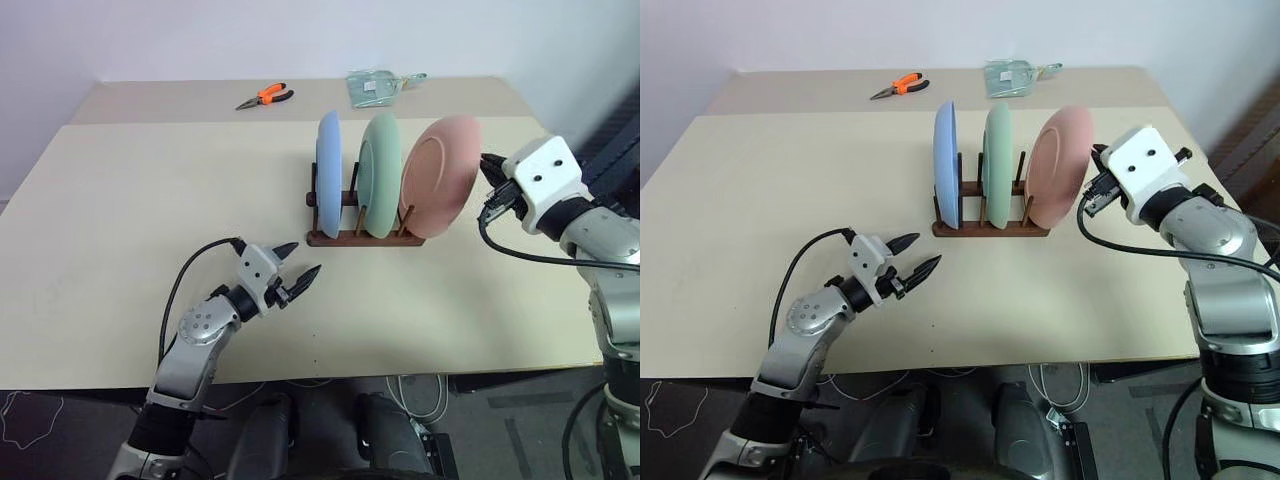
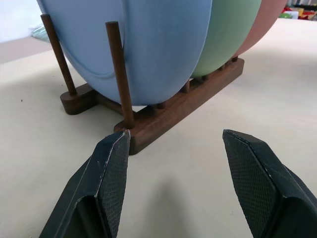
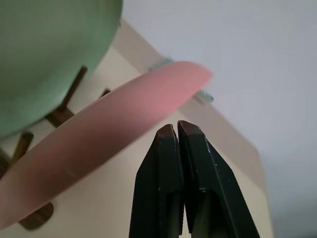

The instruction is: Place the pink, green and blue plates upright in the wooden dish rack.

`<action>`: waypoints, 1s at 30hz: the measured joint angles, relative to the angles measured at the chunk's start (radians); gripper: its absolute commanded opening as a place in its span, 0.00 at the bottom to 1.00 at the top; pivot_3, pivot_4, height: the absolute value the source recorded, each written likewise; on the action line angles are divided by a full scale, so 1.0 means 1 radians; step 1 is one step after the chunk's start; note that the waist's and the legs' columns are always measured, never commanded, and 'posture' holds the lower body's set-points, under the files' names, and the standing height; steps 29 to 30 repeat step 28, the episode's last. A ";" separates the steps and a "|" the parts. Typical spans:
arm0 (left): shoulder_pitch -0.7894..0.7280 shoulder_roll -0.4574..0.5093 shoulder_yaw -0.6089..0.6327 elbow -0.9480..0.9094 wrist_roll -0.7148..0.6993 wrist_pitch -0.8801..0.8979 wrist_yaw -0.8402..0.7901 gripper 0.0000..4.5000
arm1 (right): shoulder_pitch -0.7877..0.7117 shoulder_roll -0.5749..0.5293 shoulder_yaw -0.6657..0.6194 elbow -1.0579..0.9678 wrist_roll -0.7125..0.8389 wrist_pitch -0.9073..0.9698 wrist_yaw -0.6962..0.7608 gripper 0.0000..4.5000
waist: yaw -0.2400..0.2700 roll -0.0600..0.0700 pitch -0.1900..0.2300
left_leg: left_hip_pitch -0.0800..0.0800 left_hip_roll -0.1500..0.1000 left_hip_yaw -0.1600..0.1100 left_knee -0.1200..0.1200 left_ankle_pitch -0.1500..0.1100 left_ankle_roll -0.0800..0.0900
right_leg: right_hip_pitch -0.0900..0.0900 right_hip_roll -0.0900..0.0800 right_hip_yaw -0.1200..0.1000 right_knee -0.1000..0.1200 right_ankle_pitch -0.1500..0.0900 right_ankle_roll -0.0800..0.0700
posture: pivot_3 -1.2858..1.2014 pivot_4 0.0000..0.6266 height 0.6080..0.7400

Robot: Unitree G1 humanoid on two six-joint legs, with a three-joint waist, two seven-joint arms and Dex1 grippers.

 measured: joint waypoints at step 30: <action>0.116 0.132 0.251 0.075 -0.005 0.017 0.106 0.68 | 0.194 0.129 -0.066 0.363 0.113 -0.231 0.127 0.02 | 0.015 0.001 0.000 | 0.001 0.000 0.000 0.001 0.000 0.000 | 0.000 -0.002 0.001 0.000 0.000 0.000 | 0.52 0.24 0.98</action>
